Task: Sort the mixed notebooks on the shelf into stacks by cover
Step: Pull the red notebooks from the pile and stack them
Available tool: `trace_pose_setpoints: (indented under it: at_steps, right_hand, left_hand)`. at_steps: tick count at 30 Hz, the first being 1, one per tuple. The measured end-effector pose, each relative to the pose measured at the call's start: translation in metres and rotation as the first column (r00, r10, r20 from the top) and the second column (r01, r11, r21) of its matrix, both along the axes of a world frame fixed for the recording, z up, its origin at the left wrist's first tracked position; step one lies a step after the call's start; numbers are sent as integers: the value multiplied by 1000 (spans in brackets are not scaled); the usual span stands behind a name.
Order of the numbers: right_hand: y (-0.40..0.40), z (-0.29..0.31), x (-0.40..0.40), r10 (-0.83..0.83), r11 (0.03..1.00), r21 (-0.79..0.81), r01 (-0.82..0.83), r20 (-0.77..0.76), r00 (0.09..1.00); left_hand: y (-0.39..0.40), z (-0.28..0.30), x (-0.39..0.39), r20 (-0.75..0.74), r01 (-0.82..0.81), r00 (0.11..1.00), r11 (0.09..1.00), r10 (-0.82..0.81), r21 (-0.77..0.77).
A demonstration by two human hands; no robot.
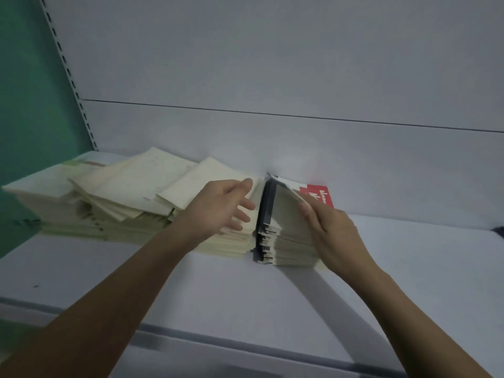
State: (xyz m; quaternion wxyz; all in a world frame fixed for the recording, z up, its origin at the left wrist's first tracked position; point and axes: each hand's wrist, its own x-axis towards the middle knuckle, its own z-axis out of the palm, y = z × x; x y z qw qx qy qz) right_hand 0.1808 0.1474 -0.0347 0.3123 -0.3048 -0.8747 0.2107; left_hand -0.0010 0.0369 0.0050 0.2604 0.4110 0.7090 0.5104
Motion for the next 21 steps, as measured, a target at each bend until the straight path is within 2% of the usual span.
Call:
trace_pose_setpoints:
  at_steps: [1,3,4,5,6,8,10,13,15,18,19,21]
  right_hand:
    - [-5,3,-4,-1,1000,11,2,-61,998]
    - [-21,9,-15,64,997,58,-60,-76,995]
    - [-31,11,-22,118,991,75,-115,-37,992]
    - [-40,12,-28,164,981,96,-166,34,986]
    - [-48,11,-35,200,972,106,-212,108,974]
    - [-54,11,-43,261,963,31,-269,161,952]
    - [-50,13,-42,263,961,-104,-255,75,962]
    - [-23,15,-28,77,980,-181,-76,-2,997]
    - [-6,14,-18,9,980,-197,19,138,990]
    - [3,6,-17,8,993,-106,48,473,881]
    - [2,0,-19,5,997,-63,34,537,844]
    - [4,-8,-20,-9,998,-42,37,531,848]
  left_hand:
    - [0,4,-1,224,78,972,997,-73,-11]
    - [1,10,-6,585,234,787,972,-194,9]
    - [2,12,-8,687,266,692,963,-222,43]
    - [2,13,-10,738,256,639,965,-215,60]
    - [2,12,-13,758,220,627,974,-180,50]
    - [-1,8,-19,719,139,687,990,-103,9]
    - [-7,5,-31,596,107,798,994,-93,12]
    - [-17,8,-49,483,91,867,991,-126,96]
    - [-22,10,-58,447,80,886,990,-124,116]
    - [-23,6,-65,385,75,917,992,-109,103]
    - [-24,4,-66,370,72,923,993,-103,97]
    - [-24,1,-69,341,66,936,994,-93,90]
